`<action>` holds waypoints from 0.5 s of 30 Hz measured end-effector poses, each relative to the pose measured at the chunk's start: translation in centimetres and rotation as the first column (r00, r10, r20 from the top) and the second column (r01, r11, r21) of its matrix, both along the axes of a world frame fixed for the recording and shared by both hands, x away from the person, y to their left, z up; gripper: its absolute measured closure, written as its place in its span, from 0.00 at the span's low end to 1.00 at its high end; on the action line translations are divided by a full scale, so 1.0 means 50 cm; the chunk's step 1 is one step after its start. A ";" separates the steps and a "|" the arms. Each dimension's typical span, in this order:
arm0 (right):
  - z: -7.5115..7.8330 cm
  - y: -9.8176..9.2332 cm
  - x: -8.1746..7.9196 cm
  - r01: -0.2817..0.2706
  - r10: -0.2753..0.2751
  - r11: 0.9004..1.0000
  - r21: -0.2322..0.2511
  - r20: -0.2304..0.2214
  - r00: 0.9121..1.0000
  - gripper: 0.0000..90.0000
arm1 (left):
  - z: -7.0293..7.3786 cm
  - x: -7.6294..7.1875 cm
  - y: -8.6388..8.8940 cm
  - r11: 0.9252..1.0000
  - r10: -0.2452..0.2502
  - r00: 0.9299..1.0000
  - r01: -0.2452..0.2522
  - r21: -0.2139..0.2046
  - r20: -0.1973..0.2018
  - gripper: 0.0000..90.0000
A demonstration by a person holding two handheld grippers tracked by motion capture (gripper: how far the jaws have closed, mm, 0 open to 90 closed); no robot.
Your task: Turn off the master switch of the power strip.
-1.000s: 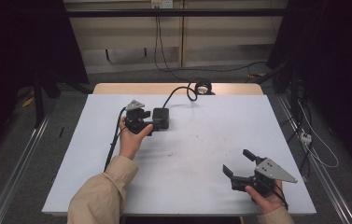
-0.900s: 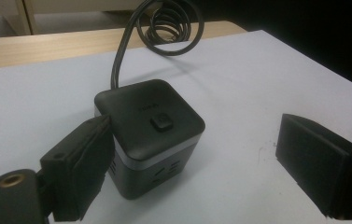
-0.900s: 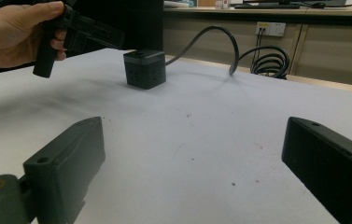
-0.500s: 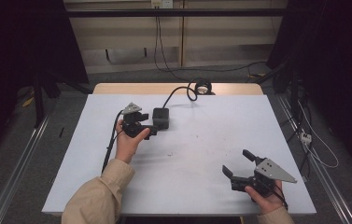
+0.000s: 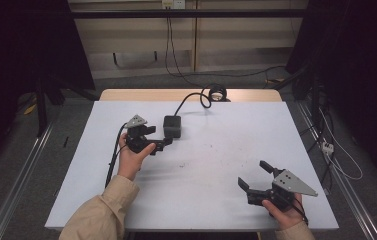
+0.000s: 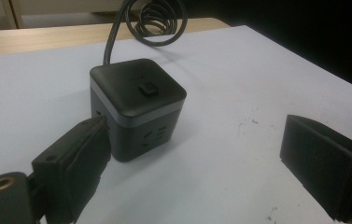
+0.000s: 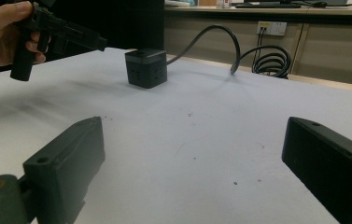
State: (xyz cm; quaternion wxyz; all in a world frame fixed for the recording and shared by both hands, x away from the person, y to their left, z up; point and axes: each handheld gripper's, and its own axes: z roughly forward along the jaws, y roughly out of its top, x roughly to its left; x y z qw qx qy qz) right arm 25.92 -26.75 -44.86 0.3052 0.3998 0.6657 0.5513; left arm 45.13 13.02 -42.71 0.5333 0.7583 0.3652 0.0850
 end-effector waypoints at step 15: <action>0.002 0.001 -0.002 0.000 0.000 1.000 0.000 0.001 1.000 0.06 | 0.011 -0.024 0.017 0.999 -0.039 0.999 0.039 0.025 0.015 0.07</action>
